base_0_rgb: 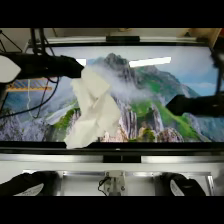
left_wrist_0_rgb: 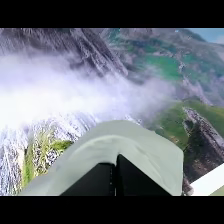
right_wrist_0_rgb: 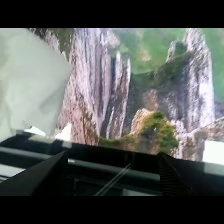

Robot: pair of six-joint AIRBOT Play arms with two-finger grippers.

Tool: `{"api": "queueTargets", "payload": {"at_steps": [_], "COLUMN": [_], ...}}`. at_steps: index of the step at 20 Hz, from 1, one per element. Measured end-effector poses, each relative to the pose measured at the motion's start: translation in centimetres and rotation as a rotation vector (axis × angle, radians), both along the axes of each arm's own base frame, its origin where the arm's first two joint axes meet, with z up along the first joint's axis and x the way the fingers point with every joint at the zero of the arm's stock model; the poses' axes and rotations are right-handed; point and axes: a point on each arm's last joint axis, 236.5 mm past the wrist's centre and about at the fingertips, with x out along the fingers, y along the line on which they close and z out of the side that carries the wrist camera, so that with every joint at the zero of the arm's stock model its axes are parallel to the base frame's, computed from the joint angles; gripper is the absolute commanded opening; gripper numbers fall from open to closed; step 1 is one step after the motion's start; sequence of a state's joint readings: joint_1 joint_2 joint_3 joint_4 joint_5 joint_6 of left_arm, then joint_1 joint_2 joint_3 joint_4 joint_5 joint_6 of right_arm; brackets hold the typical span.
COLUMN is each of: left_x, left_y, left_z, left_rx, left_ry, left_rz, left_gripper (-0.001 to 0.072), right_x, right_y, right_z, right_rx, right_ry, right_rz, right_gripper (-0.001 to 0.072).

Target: Fold the shirts.

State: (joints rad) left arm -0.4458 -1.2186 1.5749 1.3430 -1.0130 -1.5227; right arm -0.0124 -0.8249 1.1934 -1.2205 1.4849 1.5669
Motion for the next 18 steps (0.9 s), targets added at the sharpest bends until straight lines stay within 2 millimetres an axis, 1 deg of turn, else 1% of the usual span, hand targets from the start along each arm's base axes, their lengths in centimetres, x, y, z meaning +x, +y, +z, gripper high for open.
{"api": "queueTargets", "payload": {"at_steps": [2,4,5,7,10,12,14,18], "left_x": [0.4,0.8,0.9,1.0,1.0,0.8,0.7,0.4], "left_y": [0.8,1.8,2.3,3.2,4.2,4.6,4.8,5.0], "left_z": [-1.3,-2.0,-2.3,-2.5,-2.6,-2.5,-2.2,-1.6], "left_rx": [0.041,0.071,0.083,0.096,0.111,0.115,0.113,0.112], "left_ry": [0.008,0.013,0.02,0.028,0.036,0.038,0.032,0.021], "left_rz": [0.015,0.035,0.044,0.06,0.078,0.082,0.084,0.087], "left_gripper": [0.003,0.003,0.003,0.003,0.003,0.003,0.003,0.003], "right_x": [-0.4,-1.0,-1.2,-1.1,0.0,0.6,1.3,2.9], "right_y": [2.3,5.4,6.9,10.2,14.4,16.6,18.6,21.4], "right_z": [-5.1,-9.6,-11.5,-14.7,-18.9,-21.3,-22.8,-24.5], "right_rx": [0.067,0.109,0.119,0.142,0.212,0.269,0.322,0.399], "right_ry": [0.083,0.123,0.131,0.137,0.173,0.224,0.265,0.32], "right_rz": [0.022,0.064,0.085,0.099,0.042,0.0,-0.026,-0.075], "right_gripper": [0.0663,0.0664,0.0664,0.0664,0.0664,0.0663,0.0663,0.0663]}}
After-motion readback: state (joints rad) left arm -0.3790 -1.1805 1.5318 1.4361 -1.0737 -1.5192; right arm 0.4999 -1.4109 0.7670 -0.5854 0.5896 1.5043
